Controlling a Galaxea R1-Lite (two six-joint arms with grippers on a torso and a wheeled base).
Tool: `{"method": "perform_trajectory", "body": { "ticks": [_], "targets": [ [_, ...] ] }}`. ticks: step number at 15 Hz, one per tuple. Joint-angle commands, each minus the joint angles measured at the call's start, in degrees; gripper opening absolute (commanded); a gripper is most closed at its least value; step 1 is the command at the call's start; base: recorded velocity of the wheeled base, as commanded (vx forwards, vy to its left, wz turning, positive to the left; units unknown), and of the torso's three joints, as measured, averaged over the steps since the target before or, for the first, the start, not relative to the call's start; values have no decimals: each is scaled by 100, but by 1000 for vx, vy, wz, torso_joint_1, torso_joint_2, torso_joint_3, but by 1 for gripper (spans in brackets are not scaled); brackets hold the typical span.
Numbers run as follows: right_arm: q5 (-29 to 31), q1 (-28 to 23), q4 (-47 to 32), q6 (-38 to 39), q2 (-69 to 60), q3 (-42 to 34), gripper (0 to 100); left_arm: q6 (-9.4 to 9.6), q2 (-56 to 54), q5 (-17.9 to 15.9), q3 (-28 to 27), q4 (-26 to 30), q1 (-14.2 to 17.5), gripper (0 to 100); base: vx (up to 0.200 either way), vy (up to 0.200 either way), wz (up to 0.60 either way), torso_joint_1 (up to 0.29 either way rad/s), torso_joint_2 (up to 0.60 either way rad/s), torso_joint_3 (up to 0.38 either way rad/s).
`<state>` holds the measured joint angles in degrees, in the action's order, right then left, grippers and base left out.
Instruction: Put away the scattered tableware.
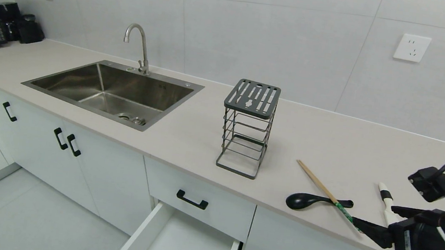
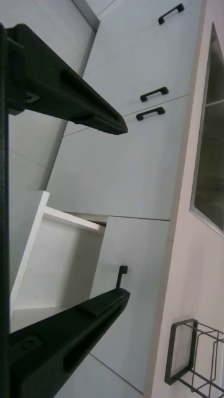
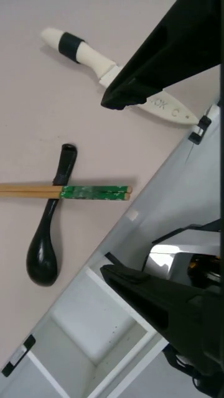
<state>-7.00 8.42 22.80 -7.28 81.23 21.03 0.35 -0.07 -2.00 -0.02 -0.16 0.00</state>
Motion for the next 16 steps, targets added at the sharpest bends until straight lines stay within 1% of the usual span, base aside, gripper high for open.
{"method": "perform_trajectory", "body": {
  "ticks": [1, 8, 9, 10, 12, 16],
  "targets": [
    [128, 1, 120, -2, 658, 50, 100, 0, 7, -2, 2, -2, 0, 100, 0, 0, 0, 0, 0, 0],
    [164, 54, 814, 7, 1704, 147, 100, 0, 7, -2, 2, -2, 0, 100, 0, 0, 0, 0, 0, 0],
    [216, 54, 1201, 25, 1994, 138, 100, 0, 7, -2, 2, -2, 0, 100, 0, 0, 0, 0, 0, 0],
    [322, 54, 1333, 25, 2082, 138, 100, 0, 7, -2, 2, -2, 0, 100, 0, 0, 0, 0, 0, 0],
    [366, 72, 1350, 33, 2134, 147, 100, 0, 7, -2, 2, -2, 0, 100, 0, 0, 0, 0, 0, 0],
    [375, 274, 1359, 60, 2108, 130, 100, 0, 7, -2, 2, -2, 0, 100, 0, 0, 0, 0, 0, 0]
  ]
}}
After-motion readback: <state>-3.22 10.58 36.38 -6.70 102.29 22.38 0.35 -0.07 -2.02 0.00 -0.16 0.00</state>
